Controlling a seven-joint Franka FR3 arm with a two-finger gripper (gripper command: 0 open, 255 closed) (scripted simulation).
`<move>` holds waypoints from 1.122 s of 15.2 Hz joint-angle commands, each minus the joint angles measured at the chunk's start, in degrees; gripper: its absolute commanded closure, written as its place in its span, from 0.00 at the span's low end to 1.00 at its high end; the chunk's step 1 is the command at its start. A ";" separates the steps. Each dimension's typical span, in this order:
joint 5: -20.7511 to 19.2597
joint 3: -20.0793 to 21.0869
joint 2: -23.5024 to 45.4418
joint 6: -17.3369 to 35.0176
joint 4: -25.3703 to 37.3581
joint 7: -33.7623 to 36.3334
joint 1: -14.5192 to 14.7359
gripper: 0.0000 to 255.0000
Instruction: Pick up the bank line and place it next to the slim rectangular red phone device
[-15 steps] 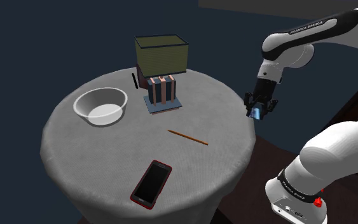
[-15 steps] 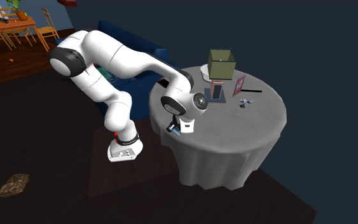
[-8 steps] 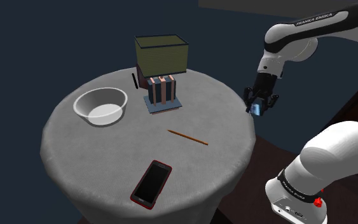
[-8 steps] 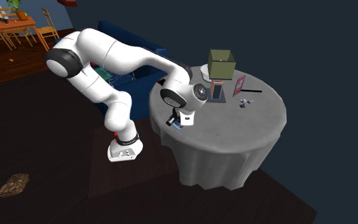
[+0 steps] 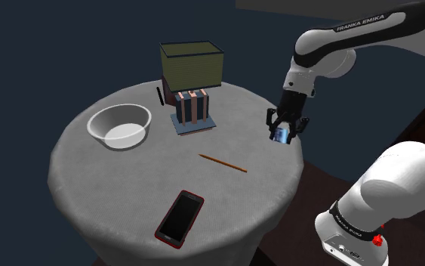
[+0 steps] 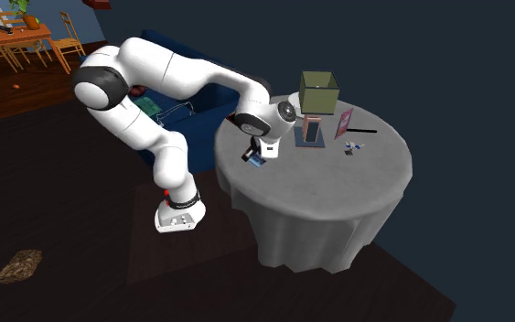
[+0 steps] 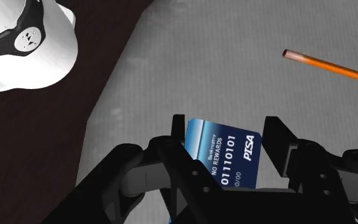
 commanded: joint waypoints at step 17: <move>17.44 17.99 15.06 14.88 11.63 18.34 14.80 1.00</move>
